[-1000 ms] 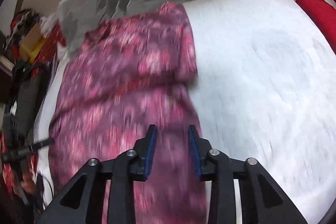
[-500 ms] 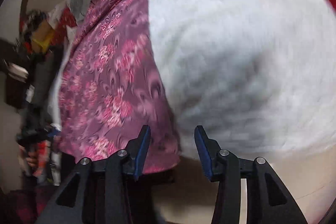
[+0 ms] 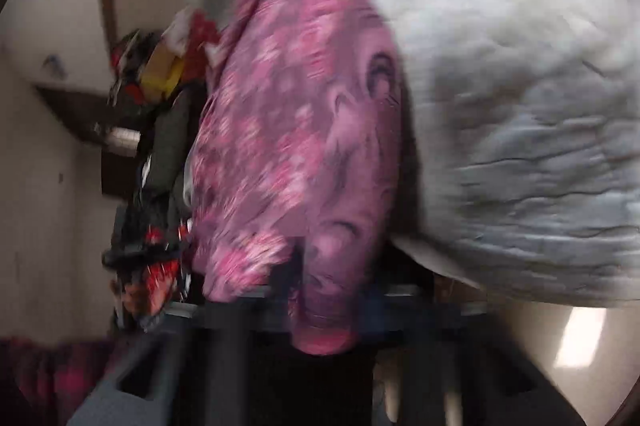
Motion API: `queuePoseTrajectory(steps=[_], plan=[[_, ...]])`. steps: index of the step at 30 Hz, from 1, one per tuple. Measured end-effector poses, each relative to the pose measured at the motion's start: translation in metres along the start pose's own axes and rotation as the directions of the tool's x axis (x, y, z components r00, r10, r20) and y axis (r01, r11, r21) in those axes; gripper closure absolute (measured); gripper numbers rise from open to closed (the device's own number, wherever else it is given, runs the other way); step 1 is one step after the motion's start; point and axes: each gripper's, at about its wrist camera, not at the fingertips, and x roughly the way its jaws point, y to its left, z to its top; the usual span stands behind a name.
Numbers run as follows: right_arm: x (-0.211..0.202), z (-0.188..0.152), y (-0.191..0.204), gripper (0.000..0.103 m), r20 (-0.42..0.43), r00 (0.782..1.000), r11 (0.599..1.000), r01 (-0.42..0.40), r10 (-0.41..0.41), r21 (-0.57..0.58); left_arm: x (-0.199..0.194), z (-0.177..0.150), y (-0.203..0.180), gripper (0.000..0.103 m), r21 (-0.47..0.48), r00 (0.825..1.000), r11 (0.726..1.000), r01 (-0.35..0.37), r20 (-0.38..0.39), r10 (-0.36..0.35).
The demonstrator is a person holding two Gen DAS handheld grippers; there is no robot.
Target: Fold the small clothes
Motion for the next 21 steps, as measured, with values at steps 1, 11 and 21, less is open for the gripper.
queuePoseTrajectory(steps=[1,11,21], plan=[[-0.003,0.001,0.008,0.091,0.004,1.0,1.0,0.0,0.0,-0.025,-0.003,0.001,0.0,0.097,0.001,1.0,1.0,0.022,0.008,-0.022],[-0.035,0.052,0.088,0.092,0.165,0.98,0.984,-0.087,0.113,-0.155,-0.037,0.036,-0.01,0.097,-0.02,0.941,0.952,0.306,0.16,-0.299],[-0.029,0.138,0.099,0.092,0.303,0.943,0.989,-0.11,0.136,-0.101,-0.056,0.119,-0.008,0.098,-0.043,0.892,0.926,0.376,0.288,-0.349]])
